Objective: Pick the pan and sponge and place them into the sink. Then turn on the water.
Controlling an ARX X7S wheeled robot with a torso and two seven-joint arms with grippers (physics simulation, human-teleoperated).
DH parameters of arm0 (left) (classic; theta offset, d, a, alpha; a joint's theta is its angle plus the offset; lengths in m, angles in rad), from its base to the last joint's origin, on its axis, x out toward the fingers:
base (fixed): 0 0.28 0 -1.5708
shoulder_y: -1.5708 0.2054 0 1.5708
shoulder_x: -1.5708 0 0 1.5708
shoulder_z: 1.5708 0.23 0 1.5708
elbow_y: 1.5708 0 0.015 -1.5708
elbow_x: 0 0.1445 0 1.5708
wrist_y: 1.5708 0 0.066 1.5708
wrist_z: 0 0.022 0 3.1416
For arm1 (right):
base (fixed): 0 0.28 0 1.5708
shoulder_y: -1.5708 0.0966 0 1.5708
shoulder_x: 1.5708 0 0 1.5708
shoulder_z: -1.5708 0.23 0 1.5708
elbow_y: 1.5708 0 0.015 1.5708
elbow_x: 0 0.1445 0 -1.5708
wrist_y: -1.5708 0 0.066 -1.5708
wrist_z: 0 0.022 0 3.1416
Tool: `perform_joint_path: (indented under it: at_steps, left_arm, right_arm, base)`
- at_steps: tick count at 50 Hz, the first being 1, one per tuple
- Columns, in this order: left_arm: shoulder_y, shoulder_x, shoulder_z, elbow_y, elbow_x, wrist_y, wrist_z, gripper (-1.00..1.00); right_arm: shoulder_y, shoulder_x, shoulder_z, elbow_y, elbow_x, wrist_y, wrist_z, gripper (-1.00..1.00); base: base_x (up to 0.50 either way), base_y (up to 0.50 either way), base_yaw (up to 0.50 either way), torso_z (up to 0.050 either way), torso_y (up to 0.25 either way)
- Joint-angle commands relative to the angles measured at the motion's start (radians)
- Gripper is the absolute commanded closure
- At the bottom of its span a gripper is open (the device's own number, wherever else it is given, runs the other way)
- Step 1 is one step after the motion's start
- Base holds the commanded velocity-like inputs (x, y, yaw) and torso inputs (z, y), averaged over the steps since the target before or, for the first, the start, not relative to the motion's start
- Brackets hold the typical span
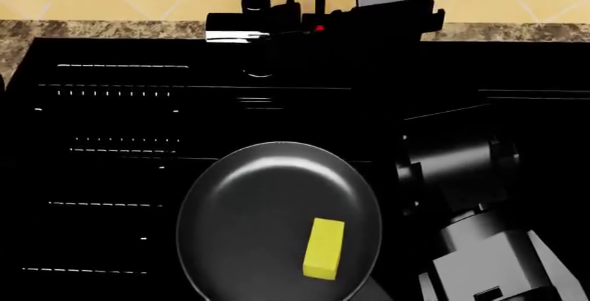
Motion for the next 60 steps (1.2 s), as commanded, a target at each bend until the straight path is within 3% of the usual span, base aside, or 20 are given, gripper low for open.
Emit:
perform_joint_path:
  at_steps: [1,33,47,60]
  left_arm:
    - [-0.002,-0.003,-0.013,-0.012,0.011,0.000,-0.001,-1.00]
    - [0.003,-0.020,-0.013,-0.014,0.011,0.015,0.016,-1.00]
    - [0.014,0.003,-0.045,-0.045,-0.051,-0.005,-0.022,-1.00]
    - [0.020,0.007,-0.028,-0.034,-0.020,0.021,-0.010,-1.00]
  right_arm:
    - [0.015,-0.017,0.006,0.031,-0.007,-0.009,-0.015,-1.00]
    - [0.168,-0.119,-0.006,0.335,-0.042,-0.106,-0.113,-1.00]
    - [0.133,-0.085,-0.004,0.245,-0.026,-0.075,-0.073,-1.00]
    - [0.089,-0.022,0.009,0.148,-0.007,-0.038,-0.016,-1.00]
  base:
    - [0.00,0.00,0.00,0.016,-0.082]
    - [0.00,0.00,0.00,0.020,-0.084]
    - [0.00,0.00,0.00,0.008,-0.028]
    - [0.00,0.00,0.00,0.000,0.000]
